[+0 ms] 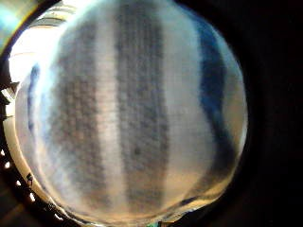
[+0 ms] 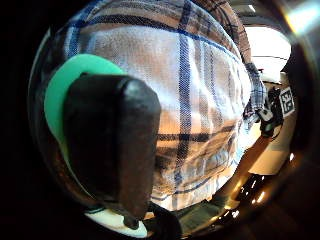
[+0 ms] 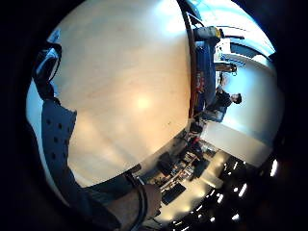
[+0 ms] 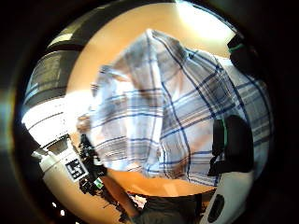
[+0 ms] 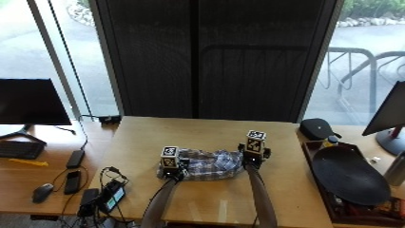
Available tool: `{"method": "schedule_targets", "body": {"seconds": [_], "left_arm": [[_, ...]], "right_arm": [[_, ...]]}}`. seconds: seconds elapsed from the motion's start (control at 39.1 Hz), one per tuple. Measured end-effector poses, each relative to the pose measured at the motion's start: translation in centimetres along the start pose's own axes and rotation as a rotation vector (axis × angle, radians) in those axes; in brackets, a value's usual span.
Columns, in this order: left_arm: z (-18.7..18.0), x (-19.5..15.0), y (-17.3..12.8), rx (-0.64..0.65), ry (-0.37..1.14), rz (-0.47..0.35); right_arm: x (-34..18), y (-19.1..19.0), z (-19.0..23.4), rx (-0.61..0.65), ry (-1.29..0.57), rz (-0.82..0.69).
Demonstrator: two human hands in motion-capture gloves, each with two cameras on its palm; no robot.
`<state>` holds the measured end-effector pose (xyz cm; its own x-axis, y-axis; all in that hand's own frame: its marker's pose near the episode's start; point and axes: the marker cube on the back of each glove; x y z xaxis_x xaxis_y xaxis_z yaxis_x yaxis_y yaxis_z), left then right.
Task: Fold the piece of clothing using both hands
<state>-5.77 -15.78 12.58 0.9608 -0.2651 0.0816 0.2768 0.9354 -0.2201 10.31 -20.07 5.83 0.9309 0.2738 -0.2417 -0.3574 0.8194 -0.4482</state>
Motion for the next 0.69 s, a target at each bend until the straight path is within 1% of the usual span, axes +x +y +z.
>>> {"method": "schedule_targets", "body": {"seconds": [0.08, 0.15, 0.23, 0.33, 0.44, 0.54, 0.59, 0.67, 0.69], "left_arm": [[0.1, -0.2, -0.3, 0.018, -0.012, -0.003], [0.1, 0.0, -0.4, 0.026, -0.002, 0.002], [0.0, 0.2, -0.4, 0.026, 0.017, 0.011], [-0.1, 0.3, -0.1, 0.008, 0.021, 0.012], [-0.1, 0.2, 0.1, -0.005, 0.022, 0.016], [-0.2, 0.6, 0.8, -0.055, 0.057, 0.029], [-0.3, 1.1, 1.4, -0.096, 0.103, 0.06], [-0.3, 2.6, 1.6, -0.11, 0.224, 0.175], [-0.4, 2.8, 1.6, -0.111, 0.246, 0.195]], "right_arm": [[-0.5, 0.4, -2.7, 0.08, -0.066, -0.027], [-0.9, 1.0, -5.8, 0.163, -0.089, -0.02], [-2.1, 1.8, -8.1, 0.186, -0.085, -0.012], [-5.3, 1.8, -9.9, 0.23, -0.134, -0.135], [-8.2, 1.6, -11.4, 0.317, -0.072, -0.124], [-12.1, 3.1, -13.2, 0.396, -0.021, -0.153], [-14.3, 4.3, -14.1, 0.437, 0.004, -0.179], [-17.3, 6.0, -15.1, 0.489, 0.03, -0.218], [-18.2, 6.7, -15.4, 0.502, 0.035, -0.23]]}}
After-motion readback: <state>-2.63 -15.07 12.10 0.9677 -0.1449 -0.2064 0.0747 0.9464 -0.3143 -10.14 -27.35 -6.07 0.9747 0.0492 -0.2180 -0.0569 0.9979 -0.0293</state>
